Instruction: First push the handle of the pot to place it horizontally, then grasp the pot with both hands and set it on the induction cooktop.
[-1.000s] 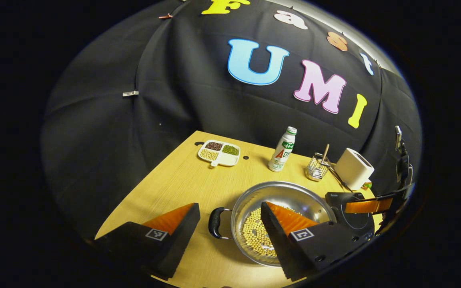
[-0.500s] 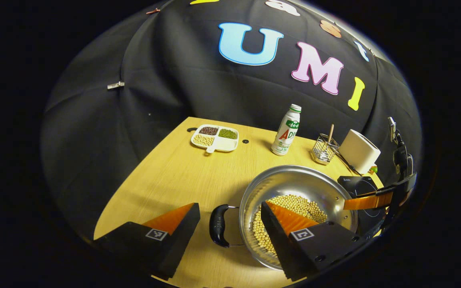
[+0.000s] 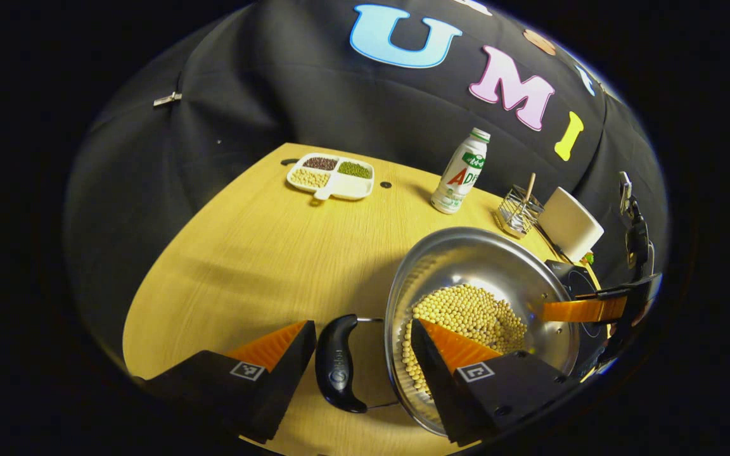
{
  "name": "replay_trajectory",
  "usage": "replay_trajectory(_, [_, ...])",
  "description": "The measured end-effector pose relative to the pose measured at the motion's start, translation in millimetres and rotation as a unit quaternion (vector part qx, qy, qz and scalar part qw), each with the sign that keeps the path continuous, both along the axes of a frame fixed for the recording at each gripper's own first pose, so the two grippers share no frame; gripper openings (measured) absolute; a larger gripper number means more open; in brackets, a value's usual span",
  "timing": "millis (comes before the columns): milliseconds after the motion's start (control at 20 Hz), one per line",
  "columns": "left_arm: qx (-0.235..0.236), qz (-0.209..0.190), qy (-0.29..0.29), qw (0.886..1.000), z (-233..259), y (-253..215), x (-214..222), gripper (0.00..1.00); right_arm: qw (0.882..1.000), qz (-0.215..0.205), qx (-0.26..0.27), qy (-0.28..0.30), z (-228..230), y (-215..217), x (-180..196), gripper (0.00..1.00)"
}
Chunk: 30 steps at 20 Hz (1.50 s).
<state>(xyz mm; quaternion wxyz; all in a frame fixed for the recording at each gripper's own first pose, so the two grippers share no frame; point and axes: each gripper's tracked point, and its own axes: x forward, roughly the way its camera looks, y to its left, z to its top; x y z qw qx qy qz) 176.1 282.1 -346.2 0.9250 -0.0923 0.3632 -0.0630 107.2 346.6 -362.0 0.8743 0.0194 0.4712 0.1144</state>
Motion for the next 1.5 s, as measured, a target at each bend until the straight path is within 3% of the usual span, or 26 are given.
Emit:
replay_trajectory(200, [-0.005,-0.003,0.02,1.0,-12.0,1.0,-1.5,0.82,1.0,0.01,-0.027,0.012,-17.0,3.0,1.7,0.95])
replay_trajectory(250, [0.002,0.0,0.023,1.0,-15.1,4.8,-1.5,0.8,0.999,0.012,-0.031,0.016,-20.9,2.7,1.5,0.88])
replay_trajectory(300, [0.003,0.001,0.026,1.0,-16.5,8.2,-1.6,0.67,0.999,0.012,-0.033,0.014,-20.6,3.6,1.9,0.84])
replay_trajectory(450, [-0.008,-0.002,0.027,1.0,-17.4,9.3,-3.3,0.68,0.998,0.011,-0.054,0.007,-27.8,-4.7,8.8,0.83])
replay_trajectory(550, [-0.008,0.0,0.033,0.999,-20.4,9.5,-4.1,0.69,0.999,0.004,-0.048,0.014,-27.4,-3.0,4.4,0.65])
replay_trajectory(700, [-0.002,0.008,0.038,0.999,-21.8,11.4,-3.6,0.66,0.999,0.006,-0.047,0.01,-25.6,-2.5,4.3,0.65])
replay_trajectory(800, [-0.002,0.006,0.036,0.999,-20.5,10.8,-3.9,0.65,0.999,0.006,-0.047,0.012,-25.7,-3.1,-0.3,0.58])
replay_trajectory(850, [0.0,0.007,0.038,0.999,-20.1,12.0,-5.2,0.65,0.999,0.005,-0.047,0.007,-24.9,-3.2,0.5,0.61])
replay_trajectory(1100, [0.002,0.02,0.045,0.999,-18.8,15.2,-20.7,0.6,0.999,0.012,-0.048,-0.006,-22.0,-1.3,-12.5,0.54])
replay_trajectory(1150, [0.0,0.022,0.044,0.999,-15.6,15.7,-24.2,0.61,0.999,0.015,-0.047,-0.008,-19.0,-0.6,-13.7,0.58])
replay_trajectory(1500, [0.012,0.015,0.025,1.0,27.4,1.7,-34.2,0.63,0.999,0.015,-0.034,-0.033,23.9,-9.9,-23.0,0.58])
